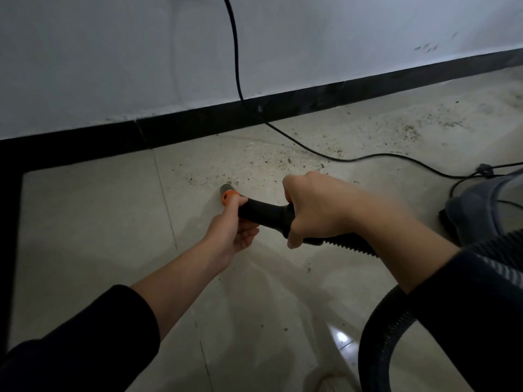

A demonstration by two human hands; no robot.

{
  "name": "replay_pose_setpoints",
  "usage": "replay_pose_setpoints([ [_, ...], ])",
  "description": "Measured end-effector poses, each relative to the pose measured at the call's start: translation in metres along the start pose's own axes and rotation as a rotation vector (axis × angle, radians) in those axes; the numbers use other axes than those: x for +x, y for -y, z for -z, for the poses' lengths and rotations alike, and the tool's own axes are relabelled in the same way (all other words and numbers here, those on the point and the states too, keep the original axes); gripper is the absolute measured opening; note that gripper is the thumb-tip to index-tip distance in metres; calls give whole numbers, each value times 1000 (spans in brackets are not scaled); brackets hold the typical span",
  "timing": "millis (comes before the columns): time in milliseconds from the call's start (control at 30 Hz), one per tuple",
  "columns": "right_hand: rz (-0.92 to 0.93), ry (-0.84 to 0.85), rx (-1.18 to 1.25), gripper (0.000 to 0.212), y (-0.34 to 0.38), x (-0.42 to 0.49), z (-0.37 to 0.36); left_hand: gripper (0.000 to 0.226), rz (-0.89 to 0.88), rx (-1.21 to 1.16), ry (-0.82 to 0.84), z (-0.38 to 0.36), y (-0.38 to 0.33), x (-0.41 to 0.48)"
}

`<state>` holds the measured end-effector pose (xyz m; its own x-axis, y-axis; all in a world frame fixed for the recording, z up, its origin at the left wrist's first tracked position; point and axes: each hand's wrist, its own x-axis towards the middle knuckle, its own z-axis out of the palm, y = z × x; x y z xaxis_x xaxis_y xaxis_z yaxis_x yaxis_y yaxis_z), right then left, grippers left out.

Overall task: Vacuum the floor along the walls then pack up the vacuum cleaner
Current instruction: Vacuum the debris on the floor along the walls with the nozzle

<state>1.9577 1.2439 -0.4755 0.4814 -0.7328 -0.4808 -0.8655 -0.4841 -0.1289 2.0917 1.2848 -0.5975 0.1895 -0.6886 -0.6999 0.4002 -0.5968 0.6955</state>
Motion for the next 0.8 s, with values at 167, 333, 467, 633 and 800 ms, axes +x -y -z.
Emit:
replay_pose_setpoints([
  [167,-14,-5,-16,52,-8,-6,2,38,25,-9,40,-9,1,1],
  [333,-19,-14,-40,52,-9,-5,4,41,62,-39,86,-10,-2,3],
  [467,-21,-31,-43,53,-7,-1,6,43,61,-52,96,-8,-6,5],
  [633,-14,-35,-27,53,-3,4,5,43,42,-54,76,-1,-7,9],
  [800,9,-40,-27,53,3,7,3,40,31,-65,53,8,-7,9],
])
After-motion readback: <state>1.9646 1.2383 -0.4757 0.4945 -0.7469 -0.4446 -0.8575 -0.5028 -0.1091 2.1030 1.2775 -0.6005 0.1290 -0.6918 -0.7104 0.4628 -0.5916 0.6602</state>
